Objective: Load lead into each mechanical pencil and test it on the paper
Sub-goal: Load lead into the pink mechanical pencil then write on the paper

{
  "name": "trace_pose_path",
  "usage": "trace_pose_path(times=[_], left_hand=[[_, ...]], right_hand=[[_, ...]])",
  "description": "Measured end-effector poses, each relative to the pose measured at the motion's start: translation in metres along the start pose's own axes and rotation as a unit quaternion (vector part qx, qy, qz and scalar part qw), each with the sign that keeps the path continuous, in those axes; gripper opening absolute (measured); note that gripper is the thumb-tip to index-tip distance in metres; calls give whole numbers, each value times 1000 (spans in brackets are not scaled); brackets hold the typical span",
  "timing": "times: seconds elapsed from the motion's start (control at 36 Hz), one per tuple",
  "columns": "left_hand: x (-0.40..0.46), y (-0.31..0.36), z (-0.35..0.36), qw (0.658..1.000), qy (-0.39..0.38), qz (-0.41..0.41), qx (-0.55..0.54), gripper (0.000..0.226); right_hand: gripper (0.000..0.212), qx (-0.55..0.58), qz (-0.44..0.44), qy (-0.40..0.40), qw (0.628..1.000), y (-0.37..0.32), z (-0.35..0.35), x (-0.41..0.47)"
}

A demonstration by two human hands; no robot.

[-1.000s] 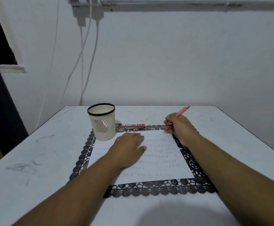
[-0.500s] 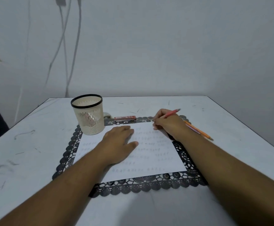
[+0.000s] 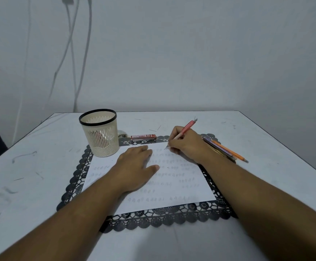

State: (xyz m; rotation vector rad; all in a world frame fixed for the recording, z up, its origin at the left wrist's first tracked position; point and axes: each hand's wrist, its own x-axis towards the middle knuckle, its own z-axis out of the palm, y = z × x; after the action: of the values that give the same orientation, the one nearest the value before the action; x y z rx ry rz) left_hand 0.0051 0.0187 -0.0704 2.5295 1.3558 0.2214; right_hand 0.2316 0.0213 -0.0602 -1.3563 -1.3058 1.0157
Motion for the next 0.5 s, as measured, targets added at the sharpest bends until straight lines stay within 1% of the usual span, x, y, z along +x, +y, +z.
trace_pose_path(times=[0.14, 0.28, 0.5], left_hand=[[-1, 1, 0, 1000, -3, -5, -10, 70], [0, 0, -1, 1000, -2, -3, -10, 70], [1, -2, 2, 1000, 1, 1, -13, 70]], right_hand=[[18, -21, 8, -4, 1000, 1, 0, 2], [11, -53, 1, 18, 998, 1, 1, 2], [17, -44, 8, 8, 999, 4, 0, 3]])
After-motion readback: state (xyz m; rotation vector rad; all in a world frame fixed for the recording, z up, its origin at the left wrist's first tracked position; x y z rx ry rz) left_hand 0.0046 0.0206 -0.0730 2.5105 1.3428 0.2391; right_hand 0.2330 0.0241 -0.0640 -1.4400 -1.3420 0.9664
